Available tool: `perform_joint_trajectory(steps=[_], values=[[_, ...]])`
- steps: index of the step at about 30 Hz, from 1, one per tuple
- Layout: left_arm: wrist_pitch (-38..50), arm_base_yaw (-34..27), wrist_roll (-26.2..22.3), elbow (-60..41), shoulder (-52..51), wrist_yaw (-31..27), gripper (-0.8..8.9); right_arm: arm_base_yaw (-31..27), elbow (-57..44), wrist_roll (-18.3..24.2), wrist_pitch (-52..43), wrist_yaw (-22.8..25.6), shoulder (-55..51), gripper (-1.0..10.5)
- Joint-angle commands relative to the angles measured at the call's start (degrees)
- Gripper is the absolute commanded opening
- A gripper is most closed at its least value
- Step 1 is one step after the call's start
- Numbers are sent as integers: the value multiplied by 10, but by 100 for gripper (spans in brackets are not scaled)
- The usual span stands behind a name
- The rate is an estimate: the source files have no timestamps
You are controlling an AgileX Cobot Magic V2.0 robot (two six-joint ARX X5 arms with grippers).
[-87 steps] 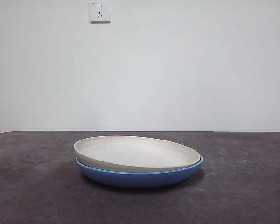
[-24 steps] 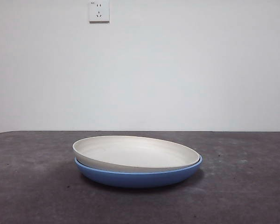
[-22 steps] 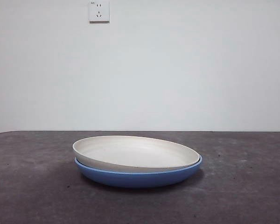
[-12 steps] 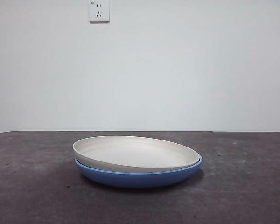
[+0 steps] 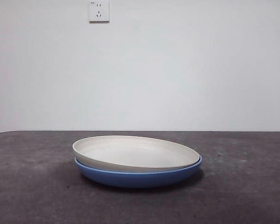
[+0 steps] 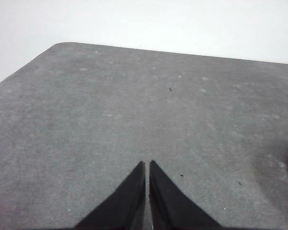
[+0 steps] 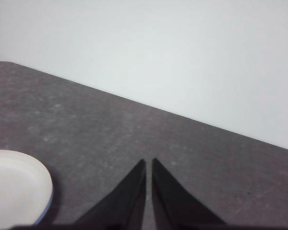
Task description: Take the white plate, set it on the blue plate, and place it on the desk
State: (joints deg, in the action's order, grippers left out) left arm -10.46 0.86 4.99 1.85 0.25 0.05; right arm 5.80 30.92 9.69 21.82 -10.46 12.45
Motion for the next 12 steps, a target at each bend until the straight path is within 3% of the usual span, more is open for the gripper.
perform_joint_trajectory(steps=[1, 9, 12], values=[[-4, -1, -9, -12, -1, -1, 16, -8, -57, 9, -47, 0, -28, 18], [-4, -1, -9, -12, -1, -1, 16, -64, -182, 11, -86, 5, -87, 18], [-4, -1, -9, -12, -1, -1, 16, -74, -227, -8, -89, 26, -111, 18]])
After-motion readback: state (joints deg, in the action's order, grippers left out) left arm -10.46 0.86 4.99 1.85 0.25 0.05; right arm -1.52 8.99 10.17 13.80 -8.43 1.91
